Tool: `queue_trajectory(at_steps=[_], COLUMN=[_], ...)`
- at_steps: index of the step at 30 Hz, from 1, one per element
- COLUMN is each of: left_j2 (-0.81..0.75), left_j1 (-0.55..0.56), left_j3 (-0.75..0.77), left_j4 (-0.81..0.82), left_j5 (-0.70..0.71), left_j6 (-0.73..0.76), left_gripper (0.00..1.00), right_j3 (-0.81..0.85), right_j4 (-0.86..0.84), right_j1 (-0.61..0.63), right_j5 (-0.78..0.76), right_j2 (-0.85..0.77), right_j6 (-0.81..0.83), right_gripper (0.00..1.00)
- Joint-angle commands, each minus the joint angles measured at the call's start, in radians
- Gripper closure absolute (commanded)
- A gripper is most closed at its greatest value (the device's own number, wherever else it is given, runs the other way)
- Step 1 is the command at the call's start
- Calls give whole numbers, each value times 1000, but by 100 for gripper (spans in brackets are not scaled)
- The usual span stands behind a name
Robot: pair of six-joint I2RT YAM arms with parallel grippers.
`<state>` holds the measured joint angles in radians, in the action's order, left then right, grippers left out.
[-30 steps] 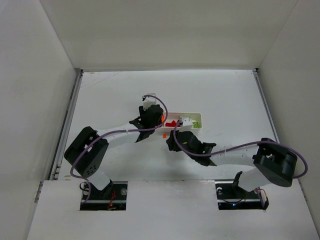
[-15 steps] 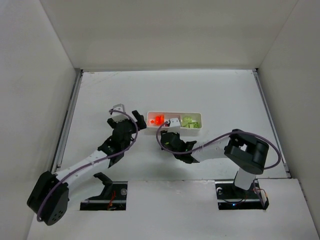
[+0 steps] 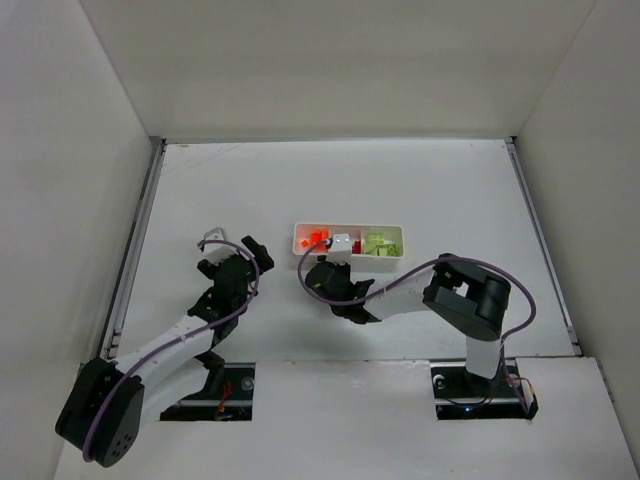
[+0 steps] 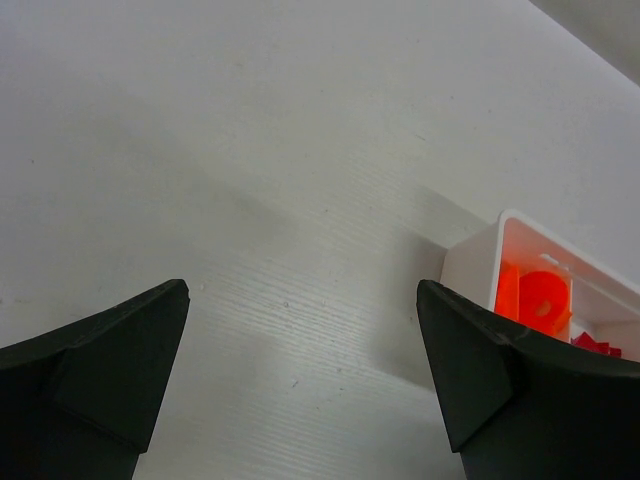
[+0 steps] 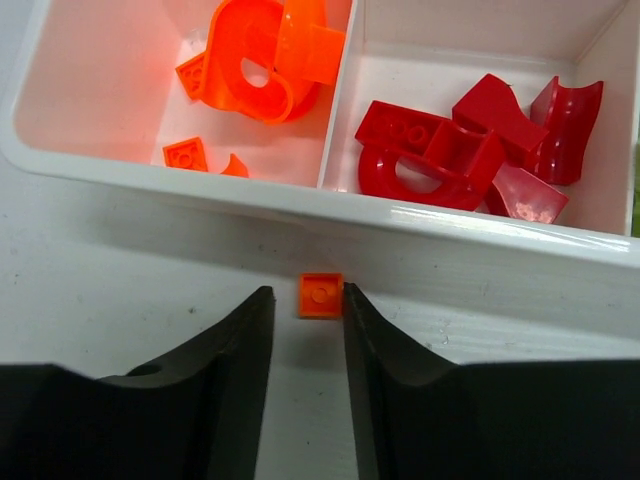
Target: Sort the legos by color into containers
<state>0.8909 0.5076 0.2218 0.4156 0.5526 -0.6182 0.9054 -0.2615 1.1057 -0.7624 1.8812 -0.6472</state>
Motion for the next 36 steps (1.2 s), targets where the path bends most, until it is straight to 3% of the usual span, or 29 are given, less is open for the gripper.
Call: queue_trajectory(at_steps=[1,6,14,18,28,30,33,36], left_j2=[35,74,85,118,128,134,151,157], left_j1=[13,27,10,12,4,12,10,12], left_j3=[13,17,13,30,33,37,42,48], left_j4=[60,95,100,91,88,86,84,75], left_j5=[-23,-51,-48,-56,-57,-57,-51,-50], left_j6=[-18,-5,-14,-15,-3,-3,3,-2], left_gripper=[0,0,0,0,0,0,0,0], right_j3=[16,6,-56,-8,167,200,208,187], right_j4=[27,28,56,36,-33,-30,-39,-31], right_j1=[10,33,118,67,-85,-105,-109,-109], right_j5=[-37,-69,-78,-8,124,144,152,150], right_j2=[44,32,-295,-337,-156,-134,-143,-180], right_j6=[-60,-69,7,66,141,147,149,150], right_gripper=[65,84,84,82,79,74,56,53])
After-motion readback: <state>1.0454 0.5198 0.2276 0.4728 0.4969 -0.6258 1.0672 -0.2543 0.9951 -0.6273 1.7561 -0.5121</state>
